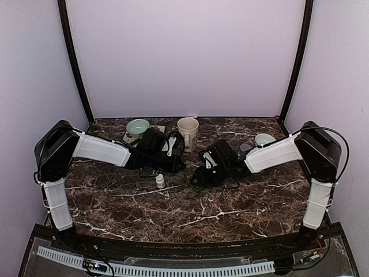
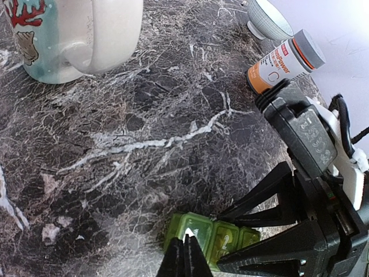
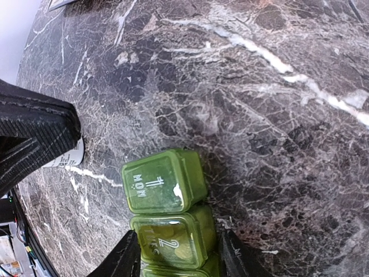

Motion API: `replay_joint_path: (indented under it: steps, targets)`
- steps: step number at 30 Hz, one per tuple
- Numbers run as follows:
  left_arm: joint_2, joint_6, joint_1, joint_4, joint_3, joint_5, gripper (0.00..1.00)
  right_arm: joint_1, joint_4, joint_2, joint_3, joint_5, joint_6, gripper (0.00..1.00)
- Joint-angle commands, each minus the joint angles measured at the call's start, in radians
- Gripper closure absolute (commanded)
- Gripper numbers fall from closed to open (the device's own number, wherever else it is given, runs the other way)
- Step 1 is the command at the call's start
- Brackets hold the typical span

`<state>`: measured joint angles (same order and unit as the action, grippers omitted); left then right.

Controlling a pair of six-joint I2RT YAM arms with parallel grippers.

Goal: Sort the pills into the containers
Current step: Close the lid of the pill container.

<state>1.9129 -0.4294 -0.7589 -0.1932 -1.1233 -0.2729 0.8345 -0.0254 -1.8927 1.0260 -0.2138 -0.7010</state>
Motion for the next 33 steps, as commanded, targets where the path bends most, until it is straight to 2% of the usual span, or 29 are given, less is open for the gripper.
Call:
replay_joint_path:
  steps: [1, 11, 23, 33]
  targets:
    - [0.001, 0.006, 0.004, -0.008, -0.011, -0.012, 1.0, -0.011, 0.02, -0.048, 0.007, -0.019, -0.002, 0.54]
    - [0.006, 0.015, -0.008, -0.003, -0.009, -0.029, 1.0, -0.015, 0.066, -0.087, 0.018, -0.033, 0.023, 0.54]
    - [0.002, 0.05, -0.039, 0.042, -0.013, -0.023, 1.0, -0.016, 0.149, -0.109, 0.035, -0.007, 0.069, 0.49]
    - [-0.009, 0.045, -0.04, 0.088, -0.009, 0.014, 1.0, -0.015, 0.228, -0.133, 0.05, 0.004, 0.112, 0.5]
